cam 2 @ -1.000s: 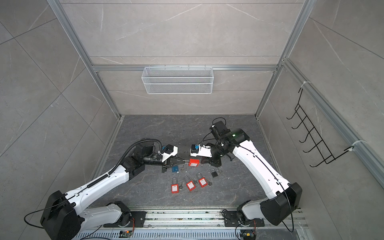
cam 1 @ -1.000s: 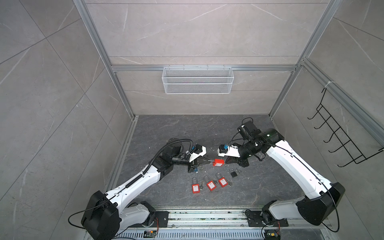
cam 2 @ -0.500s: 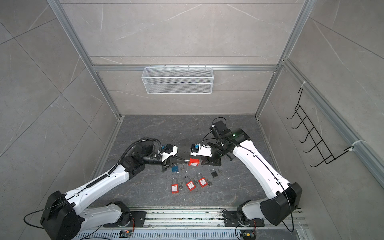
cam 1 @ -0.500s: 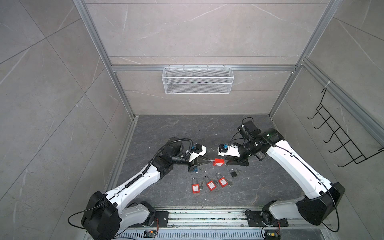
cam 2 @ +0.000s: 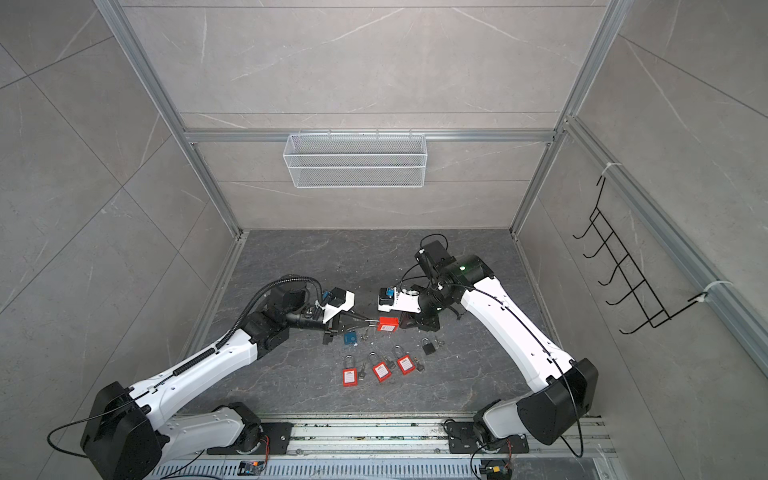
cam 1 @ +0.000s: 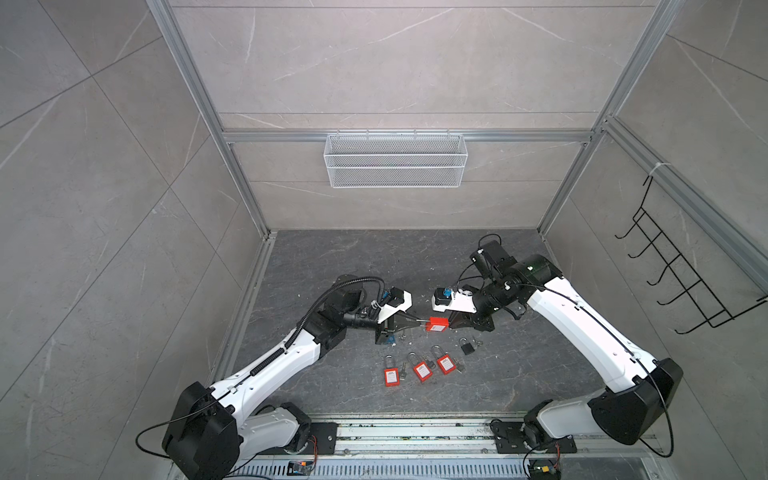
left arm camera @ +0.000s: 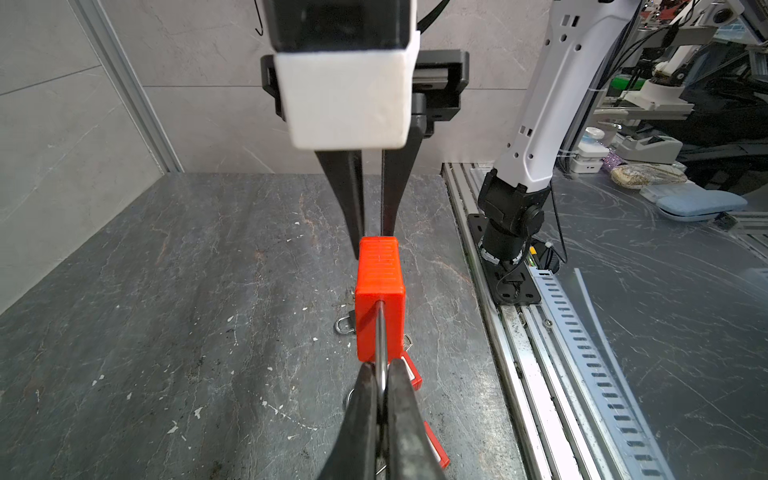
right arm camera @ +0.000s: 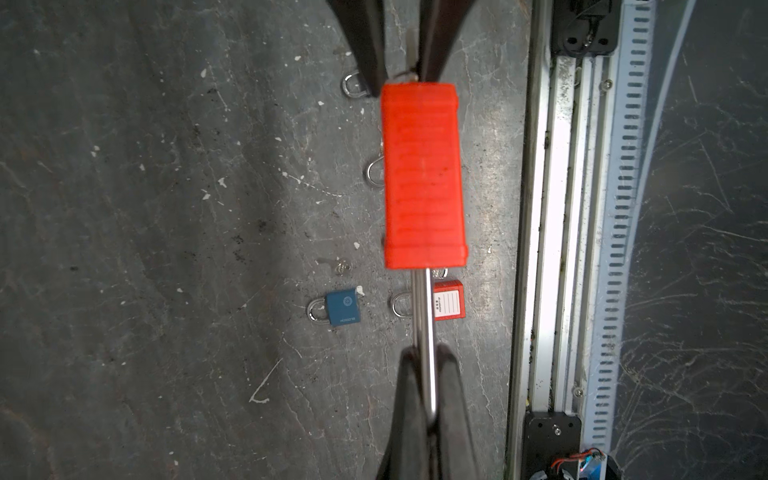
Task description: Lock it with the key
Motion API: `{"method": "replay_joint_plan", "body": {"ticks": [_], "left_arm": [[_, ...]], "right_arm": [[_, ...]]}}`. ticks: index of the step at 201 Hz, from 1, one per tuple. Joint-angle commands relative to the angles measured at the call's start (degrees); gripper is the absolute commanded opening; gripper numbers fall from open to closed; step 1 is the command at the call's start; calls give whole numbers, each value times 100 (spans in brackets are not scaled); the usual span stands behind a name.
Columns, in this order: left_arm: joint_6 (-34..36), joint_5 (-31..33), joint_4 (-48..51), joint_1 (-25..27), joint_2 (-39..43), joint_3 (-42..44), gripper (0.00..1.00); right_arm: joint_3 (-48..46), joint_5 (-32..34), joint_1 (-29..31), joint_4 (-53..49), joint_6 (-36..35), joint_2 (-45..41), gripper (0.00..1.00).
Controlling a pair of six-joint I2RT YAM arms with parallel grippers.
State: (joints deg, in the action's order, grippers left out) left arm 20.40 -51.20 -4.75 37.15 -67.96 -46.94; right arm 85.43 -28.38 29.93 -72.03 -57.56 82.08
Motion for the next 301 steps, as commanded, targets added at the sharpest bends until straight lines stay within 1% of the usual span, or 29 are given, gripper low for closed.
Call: {"method": "replay_joint_plan", "body": {"ticks": [1,35,44,71,98,163,178,214,242,258,275,288,301], "left_arm": [[40,-241,-292,34,37,-237,0],[220,-141,-54,21,80,-281,0],[264,-107,6,21,107,-264,0],[383,-40,192,9,202,-263,0],[481,13,330,0,286,-253,0],[649,100,553,-17,354,-246,0],[768,117,756,-33,341,-323,0],[1156,92,1677,-193,195,-750,0],[1489,203,2467,-252,-15,-1150,0],[1795,357,3274,-261,-341,-1609,0],[2129,505,4381,-259,-843,-2246,0],[2495,783,5288,-260,-1295,-2776,0],[2662,1048,5899,-258,-1697,-3189,0]], "right_arm": [[159,13,38,-214,-102,71,9],[74,157,30,-232,-133,-14,4],[30,194,30,-207,-140,-55,1],[-152,412,28,-196,-163,-156,0],[-259,837,-4,-253,-195,-193,0],[-274,728,-242,-364,-244,-281,0],[-367,781,-327,-254,-85,-281,0],[-704,824,-606,213,490,-400,0],[-1128,752,-747,698,840,-702,0],[-1350,871,-798,974,1101,-842,0],[-1547,1042,-855,1211,1324,-947,0],[-1687,1230,-874,1374,1513,-1020,0],[-1840,1372,-893,1557,1697,-1116,0]]}}
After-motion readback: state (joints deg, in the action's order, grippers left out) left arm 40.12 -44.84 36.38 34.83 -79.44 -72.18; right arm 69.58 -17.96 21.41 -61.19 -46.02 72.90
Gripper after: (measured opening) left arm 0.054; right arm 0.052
